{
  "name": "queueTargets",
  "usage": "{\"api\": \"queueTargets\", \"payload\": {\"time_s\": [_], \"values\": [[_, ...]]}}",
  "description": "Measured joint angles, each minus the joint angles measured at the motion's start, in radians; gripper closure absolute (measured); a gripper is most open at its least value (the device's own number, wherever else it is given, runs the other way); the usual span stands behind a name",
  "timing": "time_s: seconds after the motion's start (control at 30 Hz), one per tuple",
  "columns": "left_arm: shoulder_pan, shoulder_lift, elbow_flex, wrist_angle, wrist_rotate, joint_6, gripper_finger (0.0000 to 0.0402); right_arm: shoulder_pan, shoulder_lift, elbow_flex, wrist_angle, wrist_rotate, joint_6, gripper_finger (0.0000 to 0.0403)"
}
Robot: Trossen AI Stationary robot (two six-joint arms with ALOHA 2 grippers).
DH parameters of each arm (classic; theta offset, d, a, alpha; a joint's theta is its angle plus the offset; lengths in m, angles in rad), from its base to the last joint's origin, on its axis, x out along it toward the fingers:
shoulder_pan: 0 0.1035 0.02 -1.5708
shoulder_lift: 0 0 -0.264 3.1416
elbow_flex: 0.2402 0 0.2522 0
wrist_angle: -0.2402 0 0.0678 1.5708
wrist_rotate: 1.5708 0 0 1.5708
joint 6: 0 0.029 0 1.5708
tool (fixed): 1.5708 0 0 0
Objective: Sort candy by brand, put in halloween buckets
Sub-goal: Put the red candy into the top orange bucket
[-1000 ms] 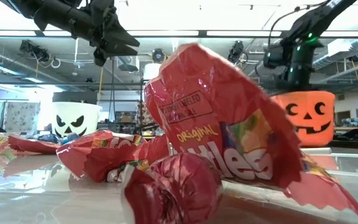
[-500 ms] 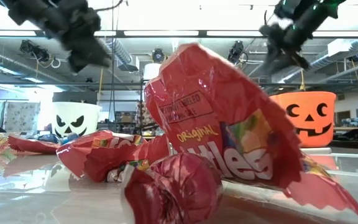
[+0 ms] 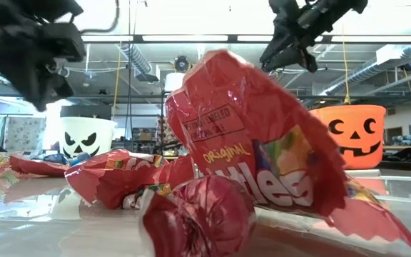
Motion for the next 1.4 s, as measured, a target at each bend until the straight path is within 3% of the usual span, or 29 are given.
{"api": "queueTargets", "payload": {"time_s": [0.17, 0.3, 0.43, 0.63, 0.83, 0.97, 1.17, 1.4], "values": [[-0.203, 0.022, 0.000, 0.042, -0.017, 0.015, 0.0305, 0.083, 0.105, 0.000, 0.062, 0.008, 0.014, 0.0268], [-0.310, 0.100, 0.000, 0.132, -0.138, -0.062, 0.0306, 0.126, 0.174, 0.000, 0.122, -0.021, -0.006, 0.0268], [-0.337, 0.204, 0.000, 0.222, -0.196, -0.129, 0.0285, 0.154, 0.214, 0.000, 0.175, -0.072, -0.012, 0.0268], [-0.360, 0.362, 0.000, 0.242, -0.162, -0.148, 0.0248, 0.195, 0.224, 0.000, 0.190, -0.076, -0.032, 0.0268], [-0.379, 0.488, 0.001, 0.230, -0.117, -0.206, 0.0245, 0.232, 0.222, 0.000, 0.190, -0.061, -0.033, 0.0268], [-0.380, 0.509, 0.003, 0.251, -0.116, -0.245, 0.0273, 0.247, 0.222, 0.000, 0.190, -0.061, -0.033, 0.0268], [-0.379, 0.488, 0.047, 0.262, -0.124, -0.292, 0.0383, 0.259, 0.225, 0.000, 0.192, -0.061, -0.009, 0.0276], [-0.371, 0.411, 0.132, 0.229, -0.229, -0.307, 0.0386, 0.262, 0.273, -0.013, 0.269, -0.140, 0.014, 0.0288]]}}
